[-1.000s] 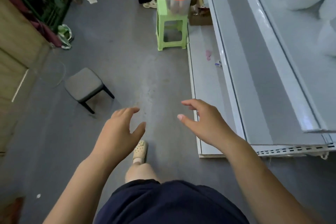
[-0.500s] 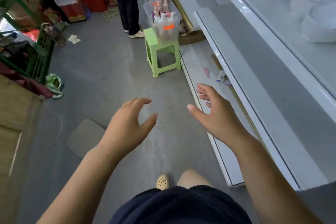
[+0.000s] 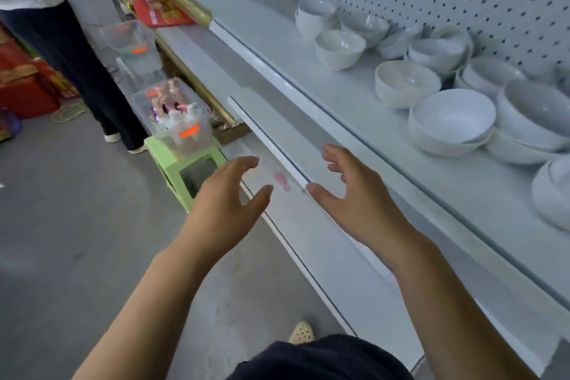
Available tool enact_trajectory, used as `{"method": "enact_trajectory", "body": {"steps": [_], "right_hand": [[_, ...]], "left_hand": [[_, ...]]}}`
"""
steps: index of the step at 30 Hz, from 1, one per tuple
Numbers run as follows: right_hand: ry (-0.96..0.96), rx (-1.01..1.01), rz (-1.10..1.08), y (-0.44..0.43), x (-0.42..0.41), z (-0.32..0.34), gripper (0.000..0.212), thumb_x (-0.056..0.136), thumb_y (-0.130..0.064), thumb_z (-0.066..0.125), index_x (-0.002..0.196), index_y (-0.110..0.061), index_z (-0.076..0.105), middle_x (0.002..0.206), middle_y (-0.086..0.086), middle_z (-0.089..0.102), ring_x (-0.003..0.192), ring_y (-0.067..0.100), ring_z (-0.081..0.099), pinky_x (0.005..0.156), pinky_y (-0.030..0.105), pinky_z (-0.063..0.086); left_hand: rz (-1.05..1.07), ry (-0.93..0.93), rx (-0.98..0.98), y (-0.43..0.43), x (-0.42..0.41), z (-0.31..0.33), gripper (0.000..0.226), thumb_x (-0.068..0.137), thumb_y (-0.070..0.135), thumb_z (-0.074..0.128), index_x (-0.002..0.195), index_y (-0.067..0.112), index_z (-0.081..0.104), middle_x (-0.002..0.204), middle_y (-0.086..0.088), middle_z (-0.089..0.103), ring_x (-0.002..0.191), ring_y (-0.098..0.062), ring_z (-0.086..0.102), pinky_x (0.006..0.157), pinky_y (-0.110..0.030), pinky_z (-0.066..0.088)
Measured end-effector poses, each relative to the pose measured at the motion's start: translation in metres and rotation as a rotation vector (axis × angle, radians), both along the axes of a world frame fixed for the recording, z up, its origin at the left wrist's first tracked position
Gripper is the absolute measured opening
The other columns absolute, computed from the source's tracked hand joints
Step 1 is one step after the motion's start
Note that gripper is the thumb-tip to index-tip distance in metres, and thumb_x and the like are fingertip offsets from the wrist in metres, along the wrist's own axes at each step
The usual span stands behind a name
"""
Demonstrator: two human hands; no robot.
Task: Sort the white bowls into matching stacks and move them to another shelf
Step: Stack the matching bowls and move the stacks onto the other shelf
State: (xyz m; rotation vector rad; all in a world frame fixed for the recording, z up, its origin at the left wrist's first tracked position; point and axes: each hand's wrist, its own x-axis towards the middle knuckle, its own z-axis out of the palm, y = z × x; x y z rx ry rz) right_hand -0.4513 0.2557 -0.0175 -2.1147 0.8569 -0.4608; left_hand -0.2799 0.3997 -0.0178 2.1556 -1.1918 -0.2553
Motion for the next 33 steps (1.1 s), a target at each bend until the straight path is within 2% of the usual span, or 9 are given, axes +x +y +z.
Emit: {"method": "enact_trajectory", "body": {"steps": [4, 8, 11, 14, 20, 23, 26, 29, 33], "right_hand": [[0.007, -0.053, -0.045, -0.049, 0.025, 0.02, 0.066, 0.095, -0.039, 0.068, 0.152, -0.032, 0.037, 0.152, -0.016, 0.045, 0.136, 0.001, 0.044, 0.11, 0.022, 0.037], [0.029, -0.086, -0.116, -0.083, 0.036, 0.031, 0.064, 0.097, -0.039, 0.066, 0.153, -0.033, 0.036, 0.153, -0.017, 0.043, 0.139, 0.002, 0.042, 0.114, 0.024, 0.036], [0.038, -0.081, -0.2, -0.099, 0.038, 0.032, 0.063, 0.097, -0.044, 0.065, 0.152, -0.038, 0.035, 0.152, -0.021, 0.042, 0.139, 0.0, 0.04, 0.112, 0.022, 0.035], [0.06, -0.085, -0.312, -0.111, 0.04, 0.034, 0.064, 0.095, -0.046, 0.065, 0.151, -0.04, 0.035, 0.152, -0.019, 0.043, 0.139, 0.003, 0.041, 0.11, 0.024, 0.035], [0.046, -0.108, -0.591, -0.118, 0.048, 0.041, 0.064, 0.094, -0.045, 0.067, 0.15, -0.039, 0.037, 0.149, -0.02, 0.046, 0.135, -0.001, 0.042, 0.106, 0.019, 0.032], [-0.003, -0.1, -0.752, -0.116, 0.052, 0.041, 0.061, 0.093, -0.043, 0.07, 0.147, -0.04, 0.042, 0.142, -0.02, 0.053, 0.127, 0.001, 0.052, 0.107, 0.023, 0.041], [-0.094, -0.093, -0.913, -0.111, 0.052, 0.035, 0.053, 0.091, -0.038, 0.074, 0.139, -0.041, 0.051, 0.12, -0.02, 0.062, 0.101, 0.001, 0.064, 0.093, 0.022, 0.054], [-0.104, -0.153, -1.084, -0.101, 0.054, 0.032, 0.044, 0.09, -0.035, 0.076, 0.129, -0.043, 0.057, 0.105, -0.019, 0.065, 0.089, -0.002, 0.062, 0.076, 0.006, 0.05], [-0.102, -0.31, -1.296, -0.089, 0.05, 0.029, 0.039, 0.089, -0.027, 0.077, 0.125, -0.032, 0.063, 0.109, -0.017, 0.067, 0.087, 0.0, 0.062, 0.074, 0.006, 0.05]], "left_hand": [[-0.04, -0.021, -0.084, -0.06, 0.033, 0.017, 0.049, 0.093, 0.038, 0.068, 0.137, 0.02, 0.059, 0.138, 0.005, 0.063, 0.13, -0.013, 0.055, 0.103, -0.024, 0.037], [-0.106, -0.013, -0.119, -0.109, 0.055, 0.021, 0.052, 0.093, 0.043, 0.067, 0.139, 0.021, 0.057, 0.141, 0.004, 0.062, 0.128, -0.014, 0.059, 0.107, -0.032, 0.045], [-0.185, 0.003, -0.12, -0.148, 0.068, 0.02, 0.054, 0.094, 0.045, 0.067, 0.142, 0.026, 0.054, 0.144, 0.007, 0.058, 0.114, -0.006, 0.063, 0.099, -0.022, 0.043], [-0.282, 0.015, -0.126, -0.188, 0.079, 0.017, 0.057, 0.094, 0.045, 0.067, 0.145, 0.026, 0.051, 0.146, 0.007, 0.057, 0.13, -0.015, 0.055, 0.106, -0.028, 0.042], [-0.589, 0.04, -0.097, -0.267, 0.093, 0.026, 0.059, 0.094, 0.045, 0.068, 0.147, 0.029, 0.047, 0.15, 0.008, 0.053, 0.135, -0.015, 0.051, 0.108, -0.028, 0.04], [-0.74, 0.018, -0.111, -0.302, 0.097, 0.03, 0.059, 0.093, 0.043, 0.07, 0.145, 0.025, 0.051, 0.147, 0.006, 0.056, 0.133, -0.016, 0.053, 0.111, -0.034, 0.042], [-0.866, 0.11, -0.145, -0.326, 0.091, 0.027, 0.055, 0.091, 0.039, 0.073, 0.141, 0.023, 0.056, 0.14, 0.007, 0.061, 0.122, -0.01, 0.056, 0.107, -0.032, 0.046], [-0.982, 0.215, -0.177, -0.337, 0.076, 0.02, 0.05, 0.09, 0.033, 0.076, 0.137, 0.025, 0.06, 0.135, 0.009, 0.062, 0.117, -0.01, 0.058, 0.103, -0.031, 0.05], [-1.086, 0.232, -0.356, -0.345, 0.056, 0.001, 0.038, 0.088, 0.029, 0.078, 0.124, 0.022, 0.066, 0.126, 0.009, 0.064, 0.109, -0.011, 0.059, 0.093, -0.029, 0.053]]}}
